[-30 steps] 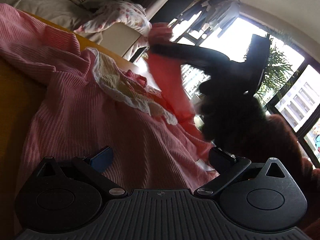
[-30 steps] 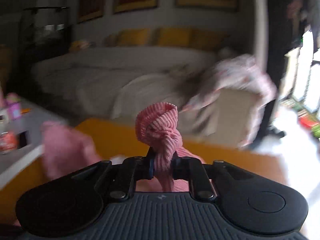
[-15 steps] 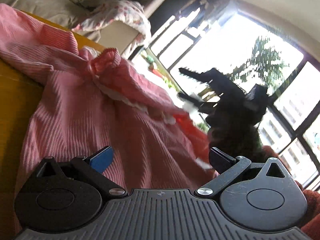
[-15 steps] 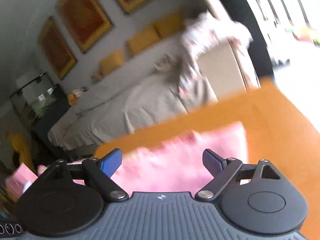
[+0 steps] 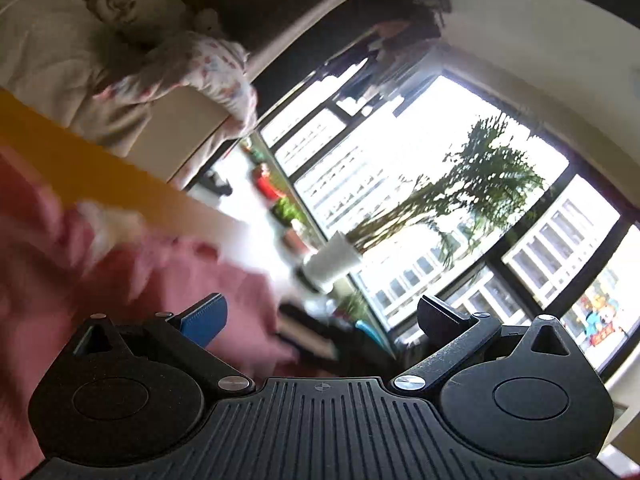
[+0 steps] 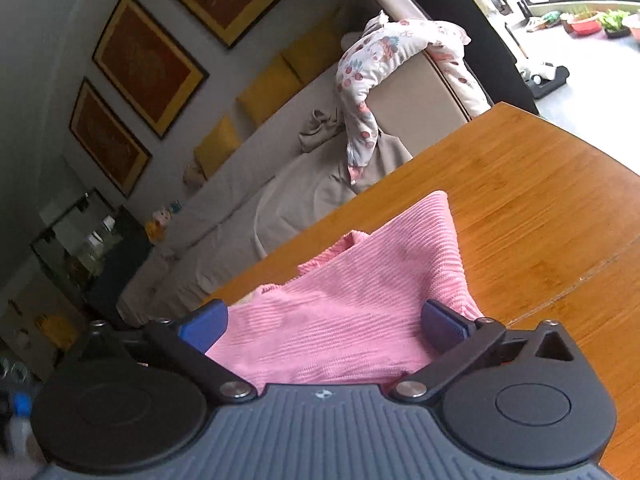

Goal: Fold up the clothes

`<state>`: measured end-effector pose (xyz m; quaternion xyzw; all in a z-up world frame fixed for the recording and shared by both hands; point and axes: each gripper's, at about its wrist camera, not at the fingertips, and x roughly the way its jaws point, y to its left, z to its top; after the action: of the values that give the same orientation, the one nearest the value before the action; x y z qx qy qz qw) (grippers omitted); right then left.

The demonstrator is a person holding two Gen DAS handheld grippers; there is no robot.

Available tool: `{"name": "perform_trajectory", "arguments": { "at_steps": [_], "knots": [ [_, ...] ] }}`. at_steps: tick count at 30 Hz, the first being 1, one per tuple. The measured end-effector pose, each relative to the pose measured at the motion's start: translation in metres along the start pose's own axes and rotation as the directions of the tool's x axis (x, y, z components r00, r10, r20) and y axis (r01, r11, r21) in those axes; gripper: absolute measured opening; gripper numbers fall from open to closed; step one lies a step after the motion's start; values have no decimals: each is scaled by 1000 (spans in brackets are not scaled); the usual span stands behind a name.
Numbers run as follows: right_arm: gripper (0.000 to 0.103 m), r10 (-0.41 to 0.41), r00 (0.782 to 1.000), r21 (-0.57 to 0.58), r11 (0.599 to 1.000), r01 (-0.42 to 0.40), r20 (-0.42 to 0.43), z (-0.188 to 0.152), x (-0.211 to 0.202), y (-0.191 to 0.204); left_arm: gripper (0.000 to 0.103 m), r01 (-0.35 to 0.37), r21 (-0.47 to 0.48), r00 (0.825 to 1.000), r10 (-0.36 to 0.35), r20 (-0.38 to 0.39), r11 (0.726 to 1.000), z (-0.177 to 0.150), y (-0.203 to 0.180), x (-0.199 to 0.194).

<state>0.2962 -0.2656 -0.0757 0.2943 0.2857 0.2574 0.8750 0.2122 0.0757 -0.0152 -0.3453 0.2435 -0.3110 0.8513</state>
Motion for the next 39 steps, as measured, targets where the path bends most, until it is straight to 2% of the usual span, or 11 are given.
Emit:
{"name": "perform_trajectory", "arguments": {
  "at_steps": [5,8,11,14,20,27,29,32,35,36,39],
  "knots": [
    [103,9,1000,7,1000,-9,1,0,1,-2,103,-249,26,963,250,-103,968,5,42,47],
    [103,19,1000,14,1000,-19,-1,0,1,-3,98,-246,-8,964,244,-108,969,7,61,33],
    [103,24,1000,37,999,-24,-3,1,2,-7,99,-287,-35,958,288,7,957,24,66,-16],
    [103,32,999,52,998,-32,-3,2,2,-10,99,-356,-74,919,363,151,932,44,76,-75],
    [103,27,1000,46,999,-27,-5,-1,1,-7,82,-450,-386,785,563,260,806,59,144,-164],
    [103,28,1000,49,998,-28,-2,-2,0,-6,97,-508,-402,751,620,225,762,59,180,-139],
    [103,28,1000,49,998,-28,-1,-2,0,-6,96,-558,-363,722,652,232,746,61,176,-126],
    [103,29,1000,50,998,-29,0,-2,-1,-6,80,-657,-288,653,717,245,697,64,167,-104],
    [103,30,1000,52,998,-31,1,-2,-1,-5,35,-731,-231,589,765,261,642,66,156,-89],
    [103,32,999,53,998,-32,2,-2,-1,-5,20,-737,-221,585,766,266,639,66,150,-90],
    [103,36,999,57,998,-36,6,-2,-2,-5,14,-728,-184,603,745,287,660,67,125,-97]
  ]
}}
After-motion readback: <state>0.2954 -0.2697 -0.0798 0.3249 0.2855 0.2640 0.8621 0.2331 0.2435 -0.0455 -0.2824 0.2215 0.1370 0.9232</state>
